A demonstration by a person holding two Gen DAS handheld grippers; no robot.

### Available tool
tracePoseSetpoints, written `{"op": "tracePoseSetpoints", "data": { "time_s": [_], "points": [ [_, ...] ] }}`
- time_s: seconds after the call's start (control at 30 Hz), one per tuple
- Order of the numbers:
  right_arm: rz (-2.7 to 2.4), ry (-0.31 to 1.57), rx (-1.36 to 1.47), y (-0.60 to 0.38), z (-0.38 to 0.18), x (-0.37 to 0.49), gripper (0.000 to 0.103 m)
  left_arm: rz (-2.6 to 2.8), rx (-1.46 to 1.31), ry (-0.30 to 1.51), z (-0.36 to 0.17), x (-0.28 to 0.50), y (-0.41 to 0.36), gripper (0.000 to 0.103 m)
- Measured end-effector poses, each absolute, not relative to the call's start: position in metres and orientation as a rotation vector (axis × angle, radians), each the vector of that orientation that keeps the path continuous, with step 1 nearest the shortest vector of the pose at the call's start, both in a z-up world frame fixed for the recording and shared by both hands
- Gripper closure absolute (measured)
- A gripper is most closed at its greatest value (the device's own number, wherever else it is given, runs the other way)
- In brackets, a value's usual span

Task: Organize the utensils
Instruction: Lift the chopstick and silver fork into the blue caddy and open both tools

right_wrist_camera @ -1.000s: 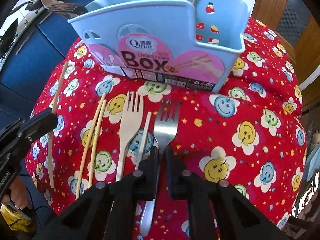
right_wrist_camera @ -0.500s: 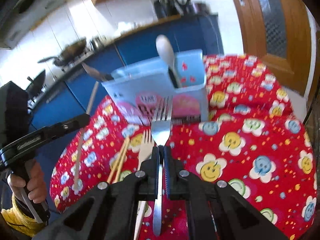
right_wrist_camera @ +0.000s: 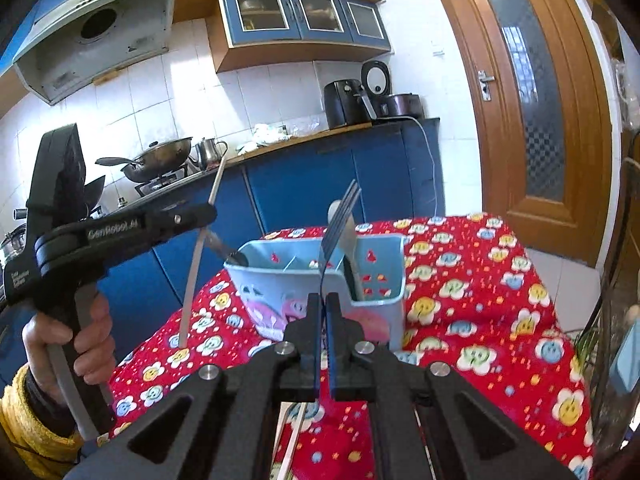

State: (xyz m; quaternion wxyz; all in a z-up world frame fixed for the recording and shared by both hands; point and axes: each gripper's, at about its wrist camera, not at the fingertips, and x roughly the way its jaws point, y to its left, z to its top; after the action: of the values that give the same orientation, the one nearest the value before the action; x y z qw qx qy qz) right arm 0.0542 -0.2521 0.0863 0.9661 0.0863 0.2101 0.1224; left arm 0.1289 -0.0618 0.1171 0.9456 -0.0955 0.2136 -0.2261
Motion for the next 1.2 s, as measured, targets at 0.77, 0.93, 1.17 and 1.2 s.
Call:
{"op": "tracePoseSetpoints", "data": {
  "time_s": [0.77, 0.93, 1.17, 1.2],
  "points": [
    [0.12, 0.341, 0.002, -0.255, 0.114, 0.122, 0.1, -0.215, -0.15, 0.203, 0.11, 0.186, -0.091, 0.098],
    [0.115, 0.401, -0.037, -0.249, 0.099, 0.141, 0.1, -0.204, -0.135, 0.212, 0.097, 0.19, -0.093, 0.098],
    [0.137, 0.459, -0.02, -0.247, 0.085, 0.155, 0.1, -0.206, -0.115, 0.227, 0.088, 0.192, -0.093, 0.098],
    [0.14, 0.463, -0.016, -0.247, 0.084, 0.155, 0.1, -0.212, -0.115, 0.229, 0.088, 0.192, -0.093, 0.098]
  ]
}}
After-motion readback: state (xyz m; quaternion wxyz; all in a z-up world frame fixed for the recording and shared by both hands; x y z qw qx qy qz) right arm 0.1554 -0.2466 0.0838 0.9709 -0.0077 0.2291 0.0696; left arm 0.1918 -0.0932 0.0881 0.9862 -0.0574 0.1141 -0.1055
